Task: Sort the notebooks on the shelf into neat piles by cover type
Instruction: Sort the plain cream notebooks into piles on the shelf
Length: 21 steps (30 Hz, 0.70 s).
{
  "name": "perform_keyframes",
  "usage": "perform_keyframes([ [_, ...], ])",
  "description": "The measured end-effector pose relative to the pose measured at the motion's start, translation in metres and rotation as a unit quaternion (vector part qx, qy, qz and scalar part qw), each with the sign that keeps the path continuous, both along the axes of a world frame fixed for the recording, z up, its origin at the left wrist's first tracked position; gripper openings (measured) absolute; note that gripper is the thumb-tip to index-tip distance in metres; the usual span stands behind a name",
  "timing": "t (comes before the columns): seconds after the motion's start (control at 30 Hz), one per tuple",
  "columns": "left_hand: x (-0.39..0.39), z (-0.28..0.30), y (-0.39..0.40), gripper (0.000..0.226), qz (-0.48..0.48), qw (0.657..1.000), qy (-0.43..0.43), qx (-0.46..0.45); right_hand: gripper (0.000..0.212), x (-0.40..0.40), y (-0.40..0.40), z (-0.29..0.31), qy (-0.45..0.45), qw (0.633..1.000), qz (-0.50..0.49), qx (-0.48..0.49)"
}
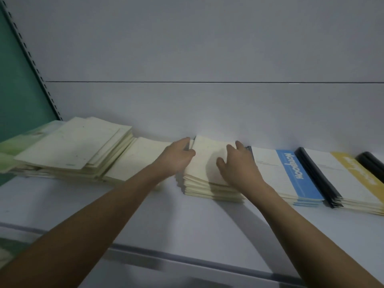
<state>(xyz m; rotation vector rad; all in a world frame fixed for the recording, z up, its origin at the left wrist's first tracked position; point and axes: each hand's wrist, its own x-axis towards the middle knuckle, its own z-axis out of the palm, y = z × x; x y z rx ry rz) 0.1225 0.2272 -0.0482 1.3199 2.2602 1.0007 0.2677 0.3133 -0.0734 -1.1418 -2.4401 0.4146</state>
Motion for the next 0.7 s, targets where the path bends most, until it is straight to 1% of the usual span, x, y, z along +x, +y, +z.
perform_keyframes([
  [0.07, -0.012, 0.004, -0.014, 0.039, 0.010, 0.996, 0.085, 0.014, 0.030, -0.010, -0.020, 0.009, 0.147, 0.987, 0.040, 0.057],
  [0.1, -0.016, 0.003, -0.025, 0.040, 0.019, 0.994, 0.101, 0.032, 0.027, -0.016, -0.034, 0.013, 0.218, 0.972, 0.071, 0.056],
  [0.13, -0.021, 0.000, -0.038, 0.037, 0.033, 0.993, 0.098, 0.052, 0.026, -0.023, -0.049, 0.016, 0.264, 0.958, 0.101, 0.040],
  [0.17, -0.023, -0.003, -0.056, 0.032, 0.050, 0.992, 0.087, 0.073, 0.026, -0.032, -0.063, 0.015, 0.281, 0.951, 0.125, 0.020],
  [0.23, -0.031, -0.014, -0.092, 0.027, 0.085, 0.988, 0.080, 0.101, 0.026, -0.051, -0.086, 0.005, 0.259, 0.952, 0.161, -0.001],
  [0.33, -0.055, -0.034, -0.136, 0.025, 0.151, 0.979, 0.085, 0.107, 0.027, -0.082, -0.109, -0.012, 0.185, 0.961, 0.207, 0.017],
  [0.43, -0.079, -0.051, -0.157, 0.021, 0.178, 0.969, 0.089, 0.148, 0.042, -0.117, -0.118, -0.025, 0.087, 0.972, 0.216, 0.041],
  [0.5, -0.089, -0.061, -0.168, 0.017, 0.164, 0.968, 0.075, 0.176, 0.057, -0.140, -0.121, -0.033, 0.017, 0.973, 0.212, 0.084],
  [0.53, -0.095, -0.066, -0.173, 0.015, 0.150, 0.970, 0.050, 0.182, 0.063, -0.151, -0.122, -0.037, -0.010, 0.973, 0.204, 0.103],
  [0.6, -0.105, -0.070, -0.182, 0.019, 0.128, 0.972, -0.047, 0.190, 0.062, -0.165, -0.123, -0.046, -0.038, 0.976, 0.172, 0.131],
  [0.63, -0.111, -0.071, -0.185, 0.024, 0.131, 0.964, -0.107, 0.207, 0.059, -0.168, -0.124, -0.049, -0.037, 0.976, 0.154, 0.147],
  [0.7, -0.121, -0.071, -0.192, 0.028, 0.144, 0.933, -0.200, 0.264, 0.055, -0.171, -0.131, -0.055, -0.021, 0.972, 0.131, 0.192],
])
